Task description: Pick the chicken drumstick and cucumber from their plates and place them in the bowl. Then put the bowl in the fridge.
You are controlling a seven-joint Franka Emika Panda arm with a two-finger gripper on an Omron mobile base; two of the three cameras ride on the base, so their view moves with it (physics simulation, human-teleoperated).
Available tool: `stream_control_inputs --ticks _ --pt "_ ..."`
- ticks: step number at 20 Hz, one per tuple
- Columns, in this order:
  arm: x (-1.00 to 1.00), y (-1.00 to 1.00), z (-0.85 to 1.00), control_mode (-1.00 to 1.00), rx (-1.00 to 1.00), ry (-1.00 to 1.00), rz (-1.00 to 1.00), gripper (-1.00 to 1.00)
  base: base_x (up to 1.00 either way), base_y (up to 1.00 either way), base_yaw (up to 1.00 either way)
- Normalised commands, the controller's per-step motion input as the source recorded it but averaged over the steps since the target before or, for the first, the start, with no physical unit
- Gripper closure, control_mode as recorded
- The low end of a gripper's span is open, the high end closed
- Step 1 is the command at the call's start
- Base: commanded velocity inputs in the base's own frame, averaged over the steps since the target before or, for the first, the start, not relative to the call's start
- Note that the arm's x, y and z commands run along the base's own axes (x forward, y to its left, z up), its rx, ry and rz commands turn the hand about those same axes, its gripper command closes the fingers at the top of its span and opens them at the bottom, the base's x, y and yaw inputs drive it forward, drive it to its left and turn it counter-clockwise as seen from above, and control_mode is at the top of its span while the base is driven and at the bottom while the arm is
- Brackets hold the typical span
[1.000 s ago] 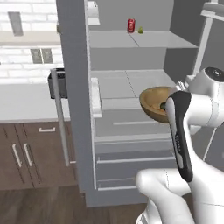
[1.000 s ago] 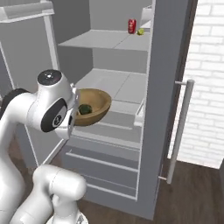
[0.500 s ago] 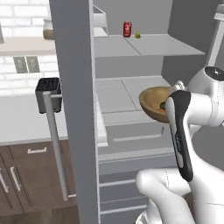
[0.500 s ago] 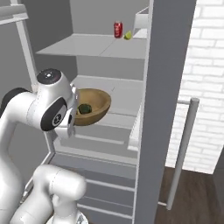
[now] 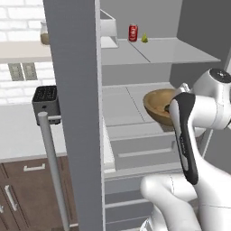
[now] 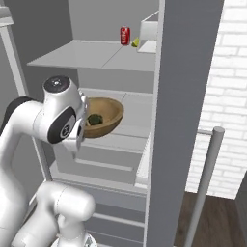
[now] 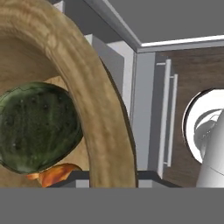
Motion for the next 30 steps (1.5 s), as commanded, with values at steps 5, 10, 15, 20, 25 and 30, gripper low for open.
stream_control_inputs --ticks 5,10,15,20,25,30 --pt "0.53 0.0 -0.36 -1.0 0.0 -0.02 0.0 1.0 0.0 0.0 0.0" --pt "0.75 0.03 -0.53 -1.0 0.0 -0.09 0.0 1.0 0.0 0.0 0.0" --pt "0.82 0.06 -0.31 -1.0 0.0 -0.06 0.0 1.0 0.0 0.0 0.0" --pt "0.74 0.0 -0.17 -1.0 0.0 0.0 0.05 1.0 0.0 0.0 0.0" --pt "0.55 0.0 -0.12 -1.0 0.0 0.01 0.07 1.0 0.0 0.0 0.0" --pt "0.46 0.0 -0.26 -1.0 0.0 0.0 0.02 1.0 0.0 0.0 0.0"
